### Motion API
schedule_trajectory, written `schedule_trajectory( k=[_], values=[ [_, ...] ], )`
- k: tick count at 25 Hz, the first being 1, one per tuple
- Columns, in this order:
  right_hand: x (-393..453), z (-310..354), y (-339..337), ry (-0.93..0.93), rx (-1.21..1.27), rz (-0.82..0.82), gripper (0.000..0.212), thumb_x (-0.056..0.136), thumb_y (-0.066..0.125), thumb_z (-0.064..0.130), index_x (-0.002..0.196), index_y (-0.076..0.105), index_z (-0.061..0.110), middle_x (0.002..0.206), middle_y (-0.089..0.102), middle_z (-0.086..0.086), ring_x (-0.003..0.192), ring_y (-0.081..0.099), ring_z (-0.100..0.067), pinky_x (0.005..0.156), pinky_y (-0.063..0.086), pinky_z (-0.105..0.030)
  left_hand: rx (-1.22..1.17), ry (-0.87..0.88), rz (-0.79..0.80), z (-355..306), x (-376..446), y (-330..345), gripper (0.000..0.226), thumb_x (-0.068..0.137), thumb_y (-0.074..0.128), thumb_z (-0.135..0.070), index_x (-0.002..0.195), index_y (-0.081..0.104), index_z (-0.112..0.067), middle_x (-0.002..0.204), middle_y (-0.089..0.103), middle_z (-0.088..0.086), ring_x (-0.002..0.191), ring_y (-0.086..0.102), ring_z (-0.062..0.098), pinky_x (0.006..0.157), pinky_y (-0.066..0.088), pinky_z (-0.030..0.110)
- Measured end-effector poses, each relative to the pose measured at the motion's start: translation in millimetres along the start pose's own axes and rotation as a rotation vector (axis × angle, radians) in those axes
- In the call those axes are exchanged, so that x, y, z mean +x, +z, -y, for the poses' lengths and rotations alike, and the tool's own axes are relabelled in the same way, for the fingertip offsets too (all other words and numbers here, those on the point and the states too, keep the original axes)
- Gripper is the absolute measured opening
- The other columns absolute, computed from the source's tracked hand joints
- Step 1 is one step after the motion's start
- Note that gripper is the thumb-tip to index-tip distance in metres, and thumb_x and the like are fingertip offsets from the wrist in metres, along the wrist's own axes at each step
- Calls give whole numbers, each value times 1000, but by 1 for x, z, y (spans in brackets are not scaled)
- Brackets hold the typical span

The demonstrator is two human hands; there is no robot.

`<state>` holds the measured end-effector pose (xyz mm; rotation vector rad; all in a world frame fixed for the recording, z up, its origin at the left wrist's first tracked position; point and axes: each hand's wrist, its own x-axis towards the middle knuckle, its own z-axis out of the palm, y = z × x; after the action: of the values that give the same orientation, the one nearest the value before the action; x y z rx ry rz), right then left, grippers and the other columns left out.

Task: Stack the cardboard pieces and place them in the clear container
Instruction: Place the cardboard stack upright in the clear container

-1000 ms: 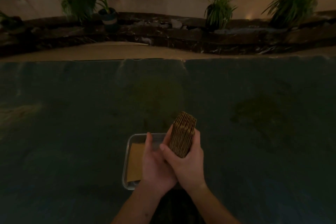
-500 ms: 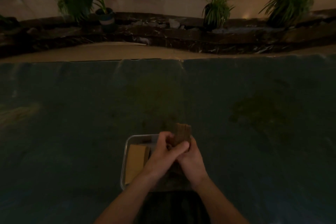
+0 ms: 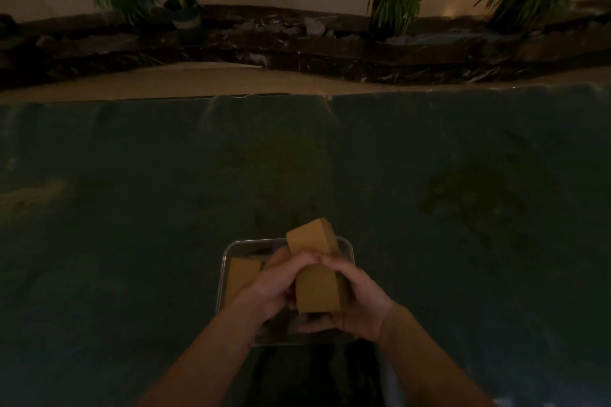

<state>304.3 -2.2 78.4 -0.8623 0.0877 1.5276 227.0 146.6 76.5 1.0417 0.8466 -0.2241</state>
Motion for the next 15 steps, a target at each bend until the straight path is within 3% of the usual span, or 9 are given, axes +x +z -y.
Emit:
schedule_trajectory(
  k=[2,4,7,11,15],
  values=[
    [0,5,0,20,-264,-214,60,70,79,58,121,64,31,126,65,-9,114,63,-28,84,60,-49,-28,18,-27,-1,8,-2,60,58,83,-38,111,57,-28,116,64,9,107,61,27,83,54,44],
    [2,5,0,-81,-498,-381,52,74,76,54,118,56,35,123,63,-2,108,62,-18,79,62,-37,33,32,-63,-4,16,-2,59,57,81,-37,112,63,-25,116,67,9,109,62,29,94,52,50],
    [9,2,5,-205,-660,-407,33,92,64,29,114,41,33,115,58,5,99,61,-12,67,62,-32,61,-22,-76,-4,25,2,61,56,80,-37,114,63,-28,118,65,7,110,61,28,97,50,51],
    [18,-7,8,-264,-766,-483,36,94,58,31,120,34,24,110,59,2,97,62,-16,68,62,-42,-22,-14,-89,4,31,8,61,56,79,-32,115,64,-26,119,65,12,108,63,30,89,54,48],
    [19,-16,5,-263,-650,-491,32,96,57,27,118,35,29,111,61,-2,96,65,-17,57,56,-27,23,-67,8,7,29,6,58,66,77,-33,119,55,-34,124,58,8,114,58,30,98,49,52]
  ],
)
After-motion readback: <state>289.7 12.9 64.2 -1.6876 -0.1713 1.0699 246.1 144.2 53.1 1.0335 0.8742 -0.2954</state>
